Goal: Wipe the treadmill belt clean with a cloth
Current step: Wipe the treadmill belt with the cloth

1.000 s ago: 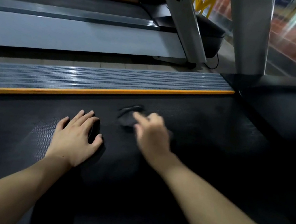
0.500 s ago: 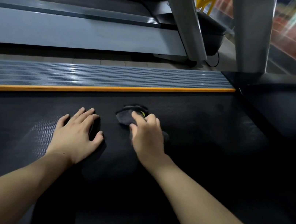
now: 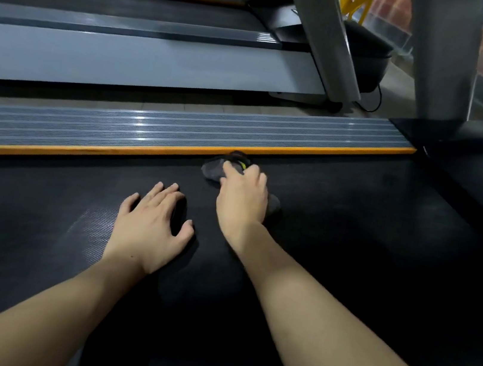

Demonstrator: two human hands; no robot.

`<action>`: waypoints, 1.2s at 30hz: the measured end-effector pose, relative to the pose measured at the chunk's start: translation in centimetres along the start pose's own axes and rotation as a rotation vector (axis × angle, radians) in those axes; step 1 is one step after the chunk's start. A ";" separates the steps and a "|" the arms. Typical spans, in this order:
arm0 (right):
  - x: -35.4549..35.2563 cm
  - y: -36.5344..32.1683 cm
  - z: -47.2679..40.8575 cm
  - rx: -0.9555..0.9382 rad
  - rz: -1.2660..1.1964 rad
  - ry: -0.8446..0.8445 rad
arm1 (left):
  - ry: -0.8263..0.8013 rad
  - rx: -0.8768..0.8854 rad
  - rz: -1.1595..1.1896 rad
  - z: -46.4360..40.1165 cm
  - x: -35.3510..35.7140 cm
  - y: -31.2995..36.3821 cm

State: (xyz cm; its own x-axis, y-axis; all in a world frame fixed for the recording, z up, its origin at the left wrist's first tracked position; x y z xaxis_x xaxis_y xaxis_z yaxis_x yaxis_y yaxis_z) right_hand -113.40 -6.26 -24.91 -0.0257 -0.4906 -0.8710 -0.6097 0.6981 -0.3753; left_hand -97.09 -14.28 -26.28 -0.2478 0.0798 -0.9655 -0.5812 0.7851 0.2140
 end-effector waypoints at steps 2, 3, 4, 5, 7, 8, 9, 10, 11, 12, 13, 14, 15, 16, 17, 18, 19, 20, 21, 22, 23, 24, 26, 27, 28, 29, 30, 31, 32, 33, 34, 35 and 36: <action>-1.0 0.1 -1.0 -0.134 -0.010 -0.083 | 0.003 0.006 -0.001 0.1 -0.1 0.0; -1.8 1.7 -1.7 -0.170 0.020 -0.092 | 0.006 0.008 0.003 0.2 -0.2 0.0; -2.8 4.2 -2.7 -0.157 0.064 -0.085 | 0.010 0.009 0.007 0.2 -0.2 -0.1; -3.9 7.3 -3.9 -0.104 0.101 -0.055 | 0.011 0.008 0.007 0.3 -0.2 -0.1; -6.2 13.6 -5.7 0.069 0.141 0.053 | 0.011 0.012 0.003 0.2 -0.1 0.0; -6.9 15.3 -6.0 0.147 0.135 0.098 | 0.013 0.010 0.002 0.1 0.0 0.0; -6.8 15.9 -6.1 0.207 0.130 0.119 | 0.013 0.009 0.002 0.1 0.0 0.0; -6.3 15.4 -6.1 0.249 0.128 0.123 | 0.013 0.007 0.004 0.0 0.1 0.0; -5.5 13.8 -5.7 0.274 0.116 0.115 | 0.015 0.004 0.006 0.0 0.1 0.0; -4.5 11.6 -5.2 0.264 0.097 0.096 | 0.016 0.002 0.010 0.1 0.1 0.0; -3.5 9.0 -4.4 0.219 0.073 0.072 | 0.015 0.003 0.012 0.1 0.1 0.0; -2.5 6.4 -3.4 0.146 0.050 0.047 | 0.014 0.004 0.014 0.1 0.1 0.0; -1.7 4.1 -2.3 0.064 0.036 0.019 | 0.015 0.003 0.013 0.1 0.1 -0.1; -1.2 2.6 -1.3 -0.007 0.015 -0.021 | 0.018 -0.001 0.011 0.2 0.1 -0.1; -1.1 2.4 -1.0 -0.065 -0.013 -0.064 | 0.020 -0.002 0.007 0.1 0.1 0.0; -1.7 2.9 -1.3 -0.112 -0.033 -0.090 | 0.020 0.000 0.004 0.2 0.1 0.0; -2.5 4.3 -1.9 -0.138 -0.020 -0.097 | 0.022 -0.001 0.003 0.2 0.1 0.0; -3.4 6.2 -2.6 -0.131 0.011 -0.084 | 0.025 -0.003 0.004 0.3 0.0 0.0; -4.4 8.7 -3.3 -0.081 0.042 -0.058 | 0.023 -0.003 0.005 0.3 0.0 0.0; -5.2 11.6 -3.7 -0.015 0.068 -0.015 | 0.020 -0.003 0.005 0.2 0.0 0.0; -6.0 14.1 -3.7 0.044 0.083 0.042 | 0.019 -0.005 0.003 0.2 0.0 0.0; -6.6 15.6 -3.3 0.087 0.088 0.100 | 0.019 -0.006 0.002 0.2 0.0 0.0; -6.6 15.6 -1.5 0.141 0.094 0.180 | 0.012 -0.005 0.005 0.1 0.0 0.1; -6.2 14.3 -0.5 0.162 0.081 0.208 | 0.008 -0.006 0.006 0.1 0.0 0.1; -5.6 12.3 0.5 0.171 0.057 0.226 | 0.007 -0.008 0.007 0.2 0.0 0.1; -4.8 9.8 1.6 0.158 0.030 0.220 | 0.006 -0.010 0.009 0.2 0.0 0.1; -4.1 6.9 2.7 0.113 0.006 0.191 | 0.004 -0.010 0.010 0.1 0.0 0.1; -3.5 4.1 4.0 0.042 -0.014 0.152 | 0.004 -0.008 0.008 0.1 -0.1 0.1; -3.0 1.8 5.3 -0.037 -0.034 0.119 | 0.004 -0.005 0.003 0.2 -0.1 0.1; -2.7 0.5 6.1 -0.102 -0.068 0.086 | 0.004 -0.004 -0.003 0.2 -0.1 0.1; -2.8 0.4 6.2 -0.157 -0.105 0.069 | 0.003 -0.003 -0.009 0.2 -0.1 0.1; -3.4 1.4 5.8 -0.202 -0.112 0.071 | 0.002 0.000 -0.011 0.2 -0.1 0.1; -4.1 3.0 5.3 -0.224 -0.073 0.083 | 0.004 0.000 -0.011 0.2 -0.1 0.1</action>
State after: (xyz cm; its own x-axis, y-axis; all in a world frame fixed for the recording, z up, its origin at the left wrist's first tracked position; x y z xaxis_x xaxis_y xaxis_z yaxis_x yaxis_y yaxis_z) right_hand -110.94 0.58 -24.11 -0.0350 -0.5830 -0.8117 -0.7726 0.5309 -0.3481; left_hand -96.98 -14.11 -26.18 -0.2442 0.0683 -0.9673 -0.5837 0.7862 0.2029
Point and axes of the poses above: each hand's wrist, its own z-axis away from the middle knuckle, its own x-axis out of the palm, y = z × x, the point moved 4 cm from there along -z, towards the middle knuckle, and after that the axes turned 2 degrees about -z, right-handed, at the moved point
